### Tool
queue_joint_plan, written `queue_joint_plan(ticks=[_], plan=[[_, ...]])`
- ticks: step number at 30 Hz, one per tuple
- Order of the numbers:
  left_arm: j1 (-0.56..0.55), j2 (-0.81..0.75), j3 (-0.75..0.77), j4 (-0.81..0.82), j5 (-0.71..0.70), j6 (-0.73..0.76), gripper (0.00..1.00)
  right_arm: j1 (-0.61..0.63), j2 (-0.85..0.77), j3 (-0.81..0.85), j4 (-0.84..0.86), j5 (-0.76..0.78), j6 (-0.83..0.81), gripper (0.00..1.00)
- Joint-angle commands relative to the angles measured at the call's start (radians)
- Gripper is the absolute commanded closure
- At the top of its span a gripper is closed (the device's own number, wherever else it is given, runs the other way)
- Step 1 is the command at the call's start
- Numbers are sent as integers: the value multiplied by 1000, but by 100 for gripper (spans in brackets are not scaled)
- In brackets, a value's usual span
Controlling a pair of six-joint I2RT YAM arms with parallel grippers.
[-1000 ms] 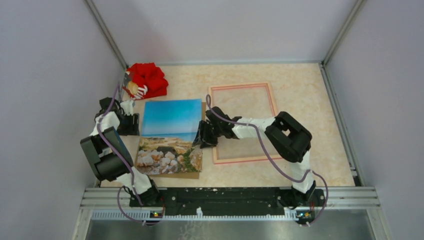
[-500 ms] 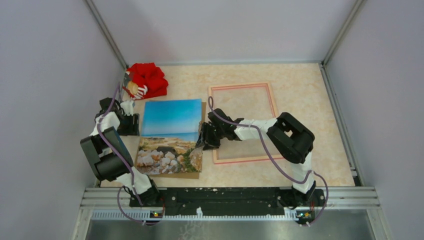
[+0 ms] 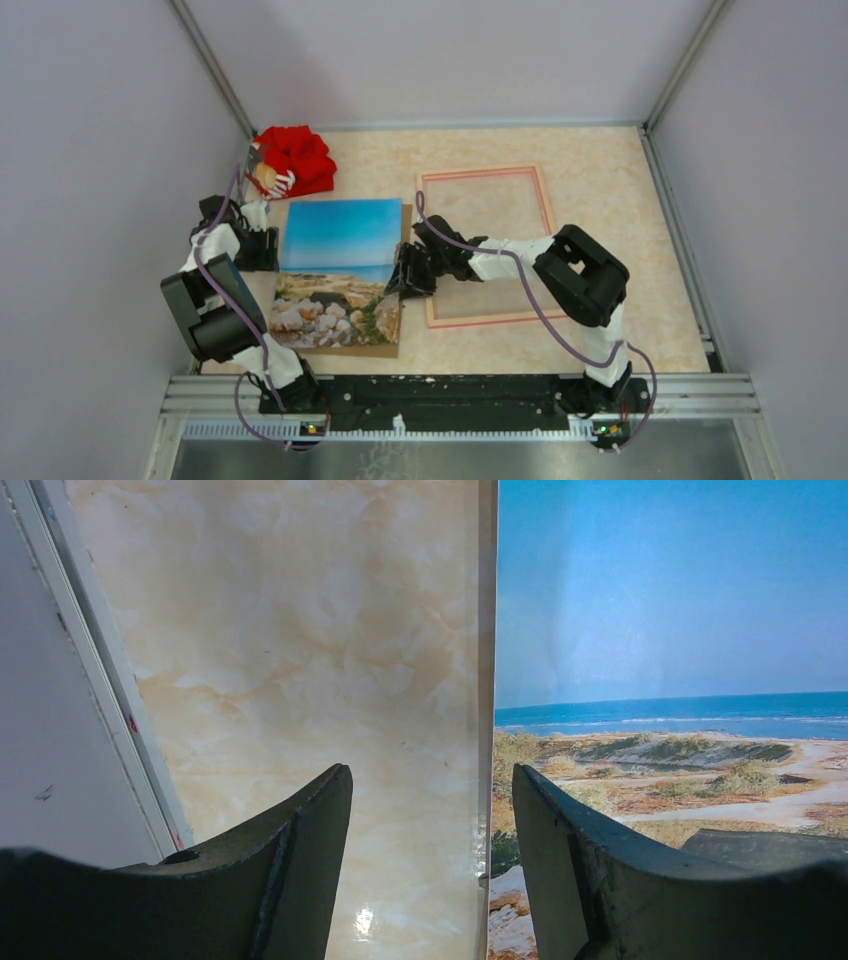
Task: Put the photo into the frame
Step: Pick up the photo at the center of the board.
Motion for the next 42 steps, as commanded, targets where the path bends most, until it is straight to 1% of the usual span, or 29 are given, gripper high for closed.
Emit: queue_joint_plan(ticks=[1,4,9,11,17,22,25,31,33,36,39,42], plan=[[4,-14,-6,22,-1,13,33,6,-3,3,47,-25,19,52],[5,-14,-6,22,0,13,33,7,-17,1,74,-34,33,52],[4,-16,-9,24,1,15,33,5,-29,-37,218,-77,112,52],[4,-15,-10,24,2,15,33,7,-16,-55,264,-91,147,52],[4,-17,-13,27,1,16,33,13,29,-87,331,-91,204,53],[4,-17,-10,26,3,17,33,12,44,-152,591,-110,329,53],[4,-18,-10,25,0,21,33,12,37,-156,659,-103,349,53],[4,-22,-15,27,-3,26,33,11,6,-144,661,-85,320,52],[4,-24,-15,27,-1,25,33,12,15,-153,685,-84,329,52],[4,-24,-16,27,0,26,33,15,34,-149,635,-84,327,52],[4,-23,-14,27,1,26,33,26,47,-159,630,-64,338,52],[4,-20,-10,23,7,24,34,33,64,-161,659,-44,371,52]])
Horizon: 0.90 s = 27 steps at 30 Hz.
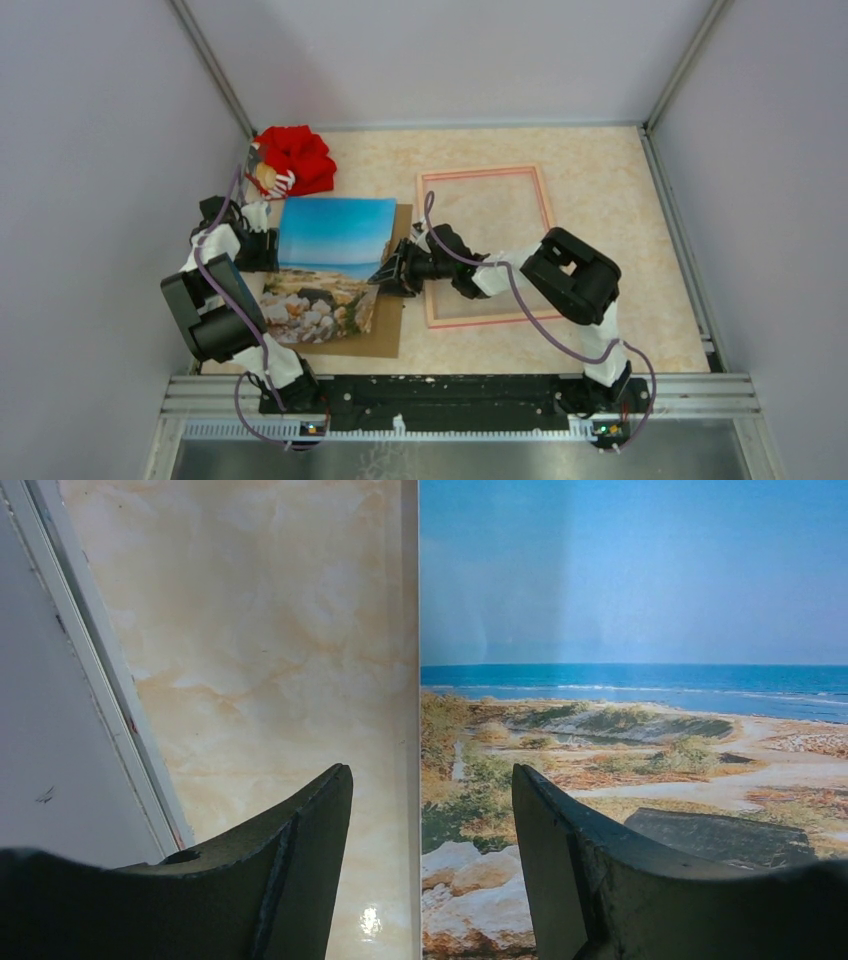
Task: Put the photo into the frame
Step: Pick up the photo at the center of the board.
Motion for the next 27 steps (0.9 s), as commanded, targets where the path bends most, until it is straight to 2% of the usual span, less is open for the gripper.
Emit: queue_joint_plan(ticks=[1,15,24,27], plan=[[3,-20,-5,21,7,8,33,24,30,-5,97,41,56,52],[3,-16,-21,21,17,21,34,23,42,-27,316,81,142,52],[3,-14,-18,22,23,22,34,45,66,-9,187,91,131,51],[3,-11,-17,20,26,20,34,56,76,-5,201,120,167,51]])
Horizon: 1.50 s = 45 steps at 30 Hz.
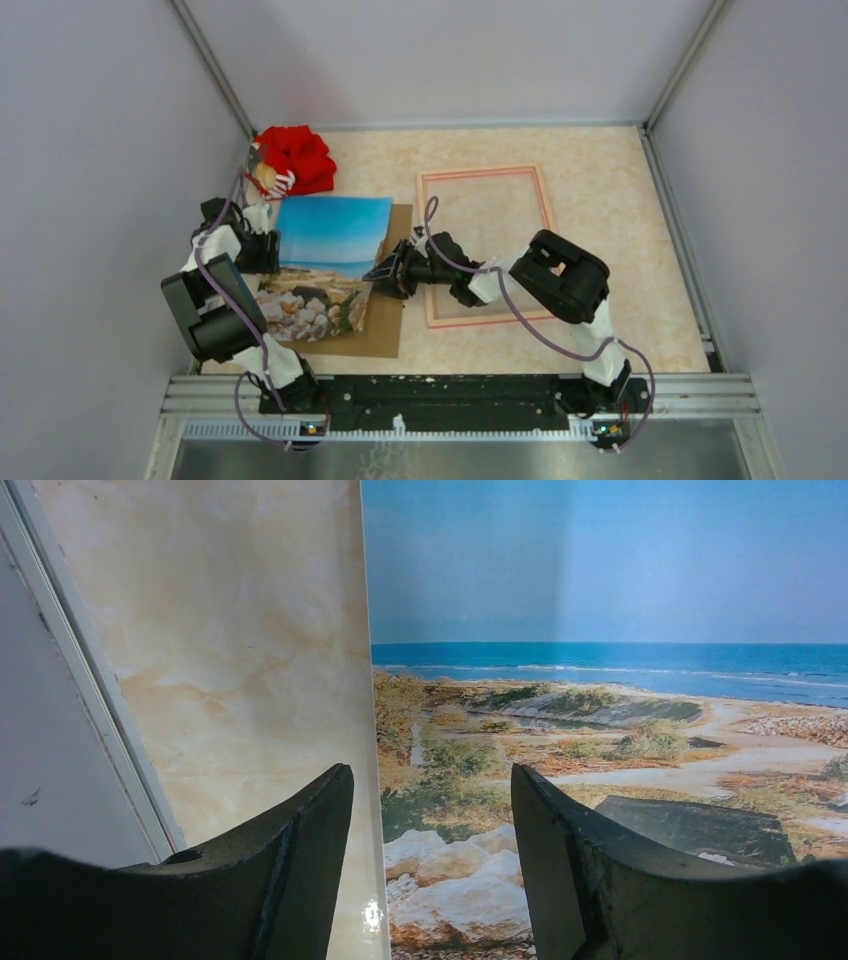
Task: Put the photo into the frame
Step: Pick up the photo at the center of the board.
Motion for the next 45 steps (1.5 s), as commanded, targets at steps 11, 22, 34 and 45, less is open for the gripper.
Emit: queue_joint_plan(ticks=[11,22,34,45], plan=[[3,-14,-1,4,33,13,34,37,15,52,-145,163,47,52],[3,-18,4,-9,43,25,35,59,51,166,-297,203,26,52],[3,-19,19,-31,53,34,35,50,72,274,-398,230,-127,70],[6,-43,134,-177,139,19,31,-25,-41,429,-674,221,-449,100]])
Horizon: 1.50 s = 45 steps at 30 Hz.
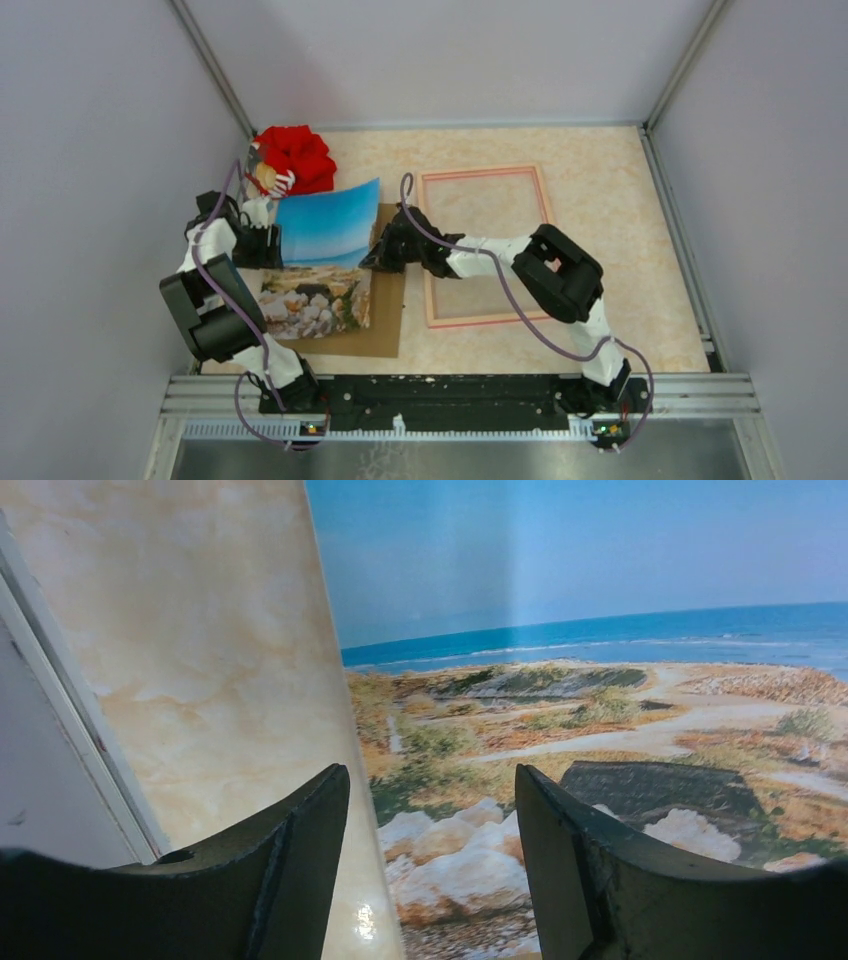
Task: Put the photo into the frame
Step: Pick up the photo at the center of the board, then turn over the photo from the photo frame.
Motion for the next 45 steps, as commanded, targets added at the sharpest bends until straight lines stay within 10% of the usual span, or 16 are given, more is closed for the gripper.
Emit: queue_joint_plan(ticks=[1,7,12,22,31,45], plan=[[5,-53,88,-92,73,-4,30,-63,-94,68,-96,-26,-174,100],[3,-110,139,-173,116,21,3,-165,-114,211,-339,-234,-376,100],[-35,-118,163,-206,154,9,2,-287,-211,284,-748,-250,-631,100],[-356,-45,255,-155,84,-174,3,-625,-659,-160,-770,-259,-659,100],[-598,108,331,-123,43,-242,6,-647,-693,-147,-976,-81,-795,100],[-617,77,252,-81,11,-227,6,-649,-717,-2,-1017,-39,-832,100]])
